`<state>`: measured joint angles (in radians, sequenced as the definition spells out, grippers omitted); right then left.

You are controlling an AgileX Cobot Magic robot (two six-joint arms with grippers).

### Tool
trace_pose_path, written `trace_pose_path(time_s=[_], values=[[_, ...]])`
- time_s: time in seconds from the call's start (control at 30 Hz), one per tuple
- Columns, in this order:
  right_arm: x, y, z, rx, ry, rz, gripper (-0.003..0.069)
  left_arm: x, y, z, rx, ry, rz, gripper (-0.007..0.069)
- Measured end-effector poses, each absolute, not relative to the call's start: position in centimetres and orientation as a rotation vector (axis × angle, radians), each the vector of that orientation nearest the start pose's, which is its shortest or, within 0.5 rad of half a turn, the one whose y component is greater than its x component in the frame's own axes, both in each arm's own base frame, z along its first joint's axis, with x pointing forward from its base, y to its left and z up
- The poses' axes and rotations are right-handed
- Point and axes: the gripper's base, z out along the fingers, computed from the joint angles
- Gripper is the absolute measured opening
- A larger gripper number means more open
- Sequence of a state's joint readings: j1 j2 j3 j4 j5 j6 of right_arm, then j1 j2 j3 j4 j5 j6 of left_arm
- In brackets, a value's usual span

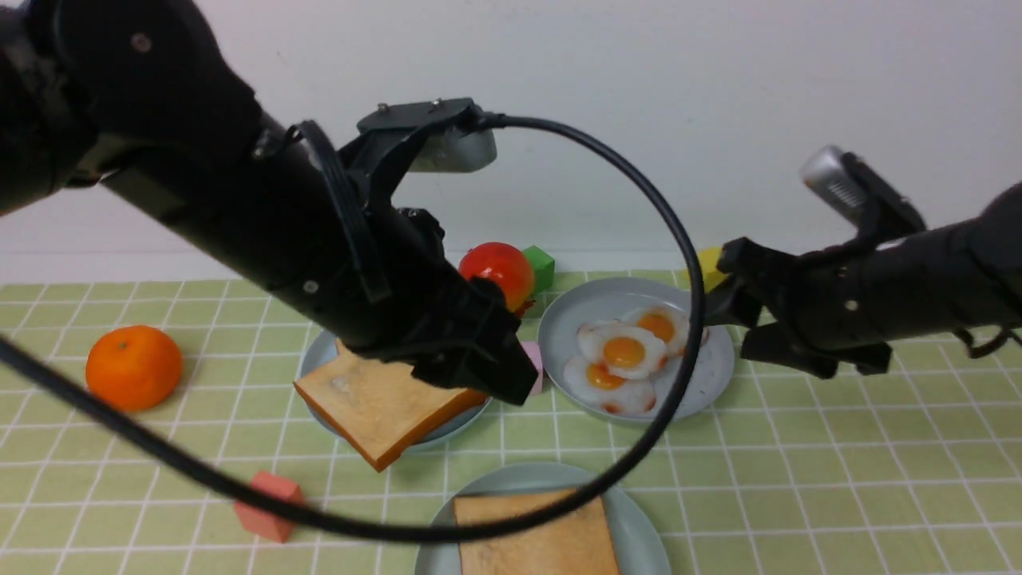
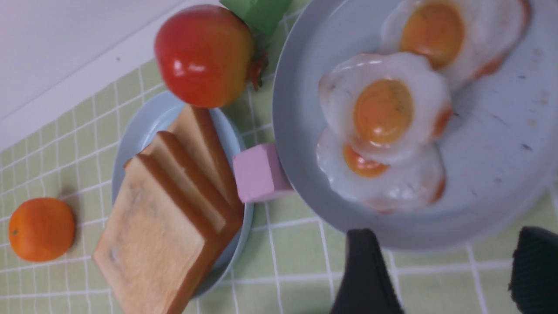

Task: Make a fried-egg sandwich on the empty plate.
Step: Use the right arm to grab a fried egg

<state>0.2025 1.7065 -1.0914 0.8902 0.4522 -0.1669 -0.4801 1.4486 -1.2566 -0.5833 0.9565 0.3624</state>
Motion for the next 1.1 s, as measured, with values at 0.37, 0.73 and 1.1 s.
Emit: trace_pose_path(time_s=[0.37, 0.73, 1.1], values=[[40.2, 11.6, 16.8, 0.522, 2.526, 0.835, 0.0433, 24.3, -17.0, 33.5, 0.773, 2.407, -0.752, -0.0013], [41.3, 11.7, 14.4, 0.742, 2.471, 0.909, 0.0424, 24.4, -17.0, 33.5, 0.767, 2.398, -0.745, -0.0013], [41.5, 11.7, 14.0, 0.735, 2.464, 0.911, 0.0088, 24.2, -16.9, 33.6, 0.773, 2.401, -0.741, -0.0013]])
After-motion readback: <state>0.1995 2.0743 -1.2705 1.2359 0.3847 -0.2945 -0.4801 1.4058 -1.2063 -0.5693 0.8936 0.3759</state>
